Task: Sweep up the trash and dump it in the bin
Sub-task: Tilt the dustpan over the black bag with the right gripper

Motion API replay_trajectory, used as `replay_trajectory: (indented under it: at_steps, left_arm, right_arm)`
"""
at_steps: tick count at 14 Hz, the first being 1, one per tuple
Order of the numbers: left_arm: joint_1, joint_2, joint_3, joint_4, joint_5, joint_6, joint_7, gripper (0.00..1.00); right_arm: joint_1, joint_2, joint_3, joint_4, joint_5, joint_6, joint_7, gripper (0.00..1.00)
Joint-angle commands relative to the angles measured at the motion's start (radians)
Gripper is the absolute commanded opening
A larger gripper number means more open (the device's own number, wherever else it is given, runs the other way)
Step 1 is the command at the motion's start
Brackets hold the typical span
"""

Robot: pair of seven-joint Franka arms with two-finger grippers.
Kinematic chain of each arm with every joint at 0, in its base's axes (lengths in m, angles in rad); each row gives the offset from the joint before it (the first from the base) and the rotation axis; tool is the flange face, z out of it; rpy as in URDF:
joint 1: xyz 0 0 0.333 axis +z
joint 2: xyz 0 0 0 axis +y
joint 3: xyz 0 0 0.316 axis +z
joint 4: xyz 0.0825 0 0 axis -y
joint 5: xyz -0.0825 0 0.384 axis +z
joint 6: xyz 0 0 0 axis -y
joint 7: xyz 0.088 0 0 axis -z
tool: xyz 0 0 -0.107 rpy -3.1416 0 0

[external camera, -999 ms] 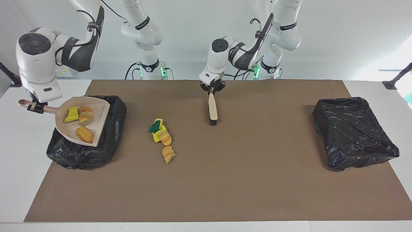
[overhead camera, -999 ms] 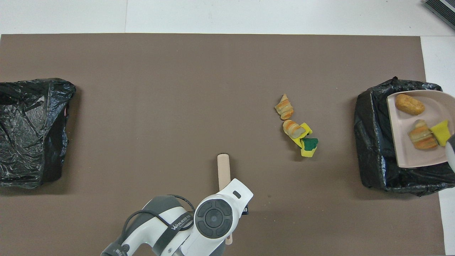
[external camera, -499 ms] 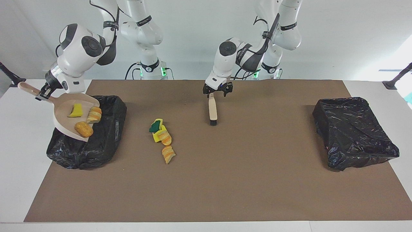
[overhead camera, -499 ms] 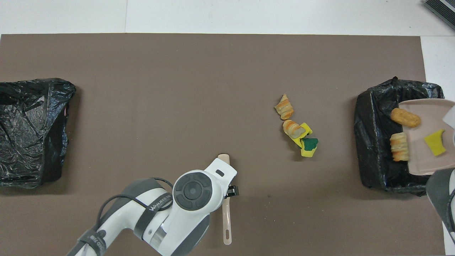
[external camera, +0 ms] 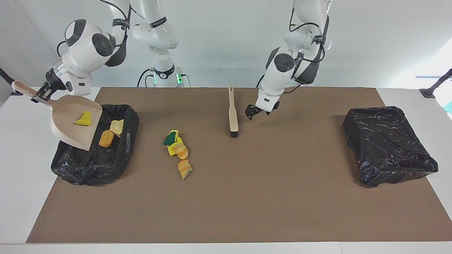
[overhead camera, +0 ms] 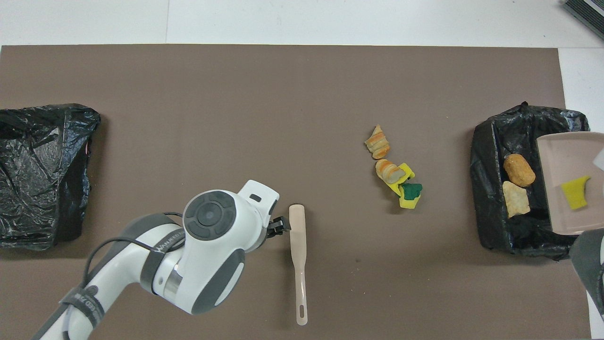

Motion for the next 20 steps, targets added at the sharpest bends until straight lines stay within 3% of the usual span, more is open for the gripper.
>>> replay_trajectory:
  at_steps: [1, 6, 9, 12, 17, 20]
  left_arm:
    - [0.123, -0.082, -0.011, -0.005, 0.011, -0.069, 0.071, 1.0]
    - [0.349, -0.123, -0.011, 0.087, 0.042, -0.299, 0.412, 1.0]
    - [0.409, -0.117, -0.011, 0.171, 0.129, -0.362, 0.547, 1.0]
    - [0.423, -0.102, -0.007, 0.295, 0.135, -0.464, 0.625, 1.0]
    - [0.418, -0.105, 0.01, 0.498, 0.181, -0.661, 0.725, 1.0]
    - [0.423, -0.116, 0.018, 0.505, 0.178, -0.676, 0.793, 1.0]
  right_arm:
    - [-0.001, -0.077, 0.003, -0.088, -0.104, 0.074, 0.054, 0.0]
    - [0.008, -0.032, 0.005, -0.114, -0.104, 0.077, 0.097, 0.0]
    - [-0.009, -0.051, -0.003, -0.042, -0.101, 0.073, -0.069, 0.0]
    - [0.006, -0.049, -0.029, -0.021, -0.075, 0.08, -0.153, 0.0]
    - [0.043, -0.043, -0.013, -0.057, -0.165, 0.028, -0.023, 0.0]
    - [0.118, 0.026, -0.013, -0.074, -0.224, -0.071, 0.151, 0.0]
